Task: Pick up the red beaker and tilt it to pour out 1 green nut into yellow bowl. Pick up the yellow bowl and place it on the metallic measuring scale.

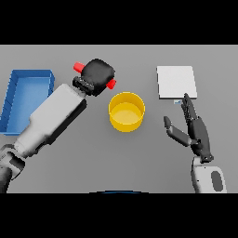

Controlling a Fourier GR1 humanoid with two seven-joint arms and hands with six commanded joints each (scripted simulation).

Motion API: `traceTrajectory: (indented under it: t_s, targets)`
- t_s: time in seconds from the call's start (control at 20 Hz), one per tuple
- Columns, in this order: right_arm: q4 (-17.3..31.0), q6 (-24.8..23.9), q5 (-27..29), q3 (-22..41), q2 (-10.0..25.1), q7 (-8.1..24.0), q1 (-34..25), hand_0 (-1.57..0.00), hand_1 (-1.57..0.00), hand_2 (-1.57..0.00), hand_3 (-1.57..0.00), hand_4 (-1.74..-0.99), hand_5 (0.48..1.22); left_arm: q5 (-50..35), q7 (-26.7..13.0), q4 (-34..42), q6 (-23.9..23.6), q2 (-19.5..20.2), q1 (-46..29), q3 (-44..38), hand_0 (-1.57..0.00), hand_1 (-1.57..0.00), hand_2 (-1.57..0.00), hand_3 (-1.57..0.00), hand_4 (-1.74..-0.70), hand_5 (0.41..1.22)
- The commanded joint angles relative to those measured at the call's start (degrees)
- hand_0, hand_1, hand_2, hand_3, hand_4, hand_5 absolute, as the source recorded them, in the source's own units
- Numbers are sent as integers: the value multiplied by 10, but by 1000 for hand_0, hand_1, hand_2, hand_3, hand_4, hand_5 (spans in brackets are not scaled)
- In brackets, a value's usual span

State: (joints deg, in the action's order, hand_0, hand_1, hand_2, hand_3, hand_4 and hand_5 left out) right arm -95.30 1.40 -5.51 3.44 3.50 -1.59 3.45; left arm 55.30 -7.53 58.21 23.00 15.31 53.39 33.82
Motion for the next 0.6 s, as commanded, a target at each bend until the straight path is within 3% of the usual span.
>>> traceTrajectory:
  t_s: [0.0,0.2,0.35,0.5,0.55]
  targets:
    - [3,-3,-1,0,-3,5,-3,1,1,1,1,-1292,635,15,-1,-11,11,-5,12,17,-1571,-1571,-1571,-1315,-1685,1217]
    - [0,-3,5,0,-10,4,2,1,1,1,1,-1301,607,54,30,-41,42,-5,54,56,-1571,-1571,-1571,-1203,-1709,1219]
    - [7,2,7,-3,-4,-2,-1,1,1,1,1,-1299,605,88,53,-59,35,-11,79,90,-1571,-1571,-1571,-1383,-1723,1220]
    - [12,-5,-4,-1,-5,5,-3,1,1,1,1,-1298,599,124,63,-73,40,-17,100,125,-1571,-1571,-1571,-1475,-1731,1221]
    - [11,-3,-6,-3,2,-8,4,1,1,1,1,-1299,601,131,65,-69,38,-19,99,134,-1571,-1571,-1571,-1494,-1733,1221]
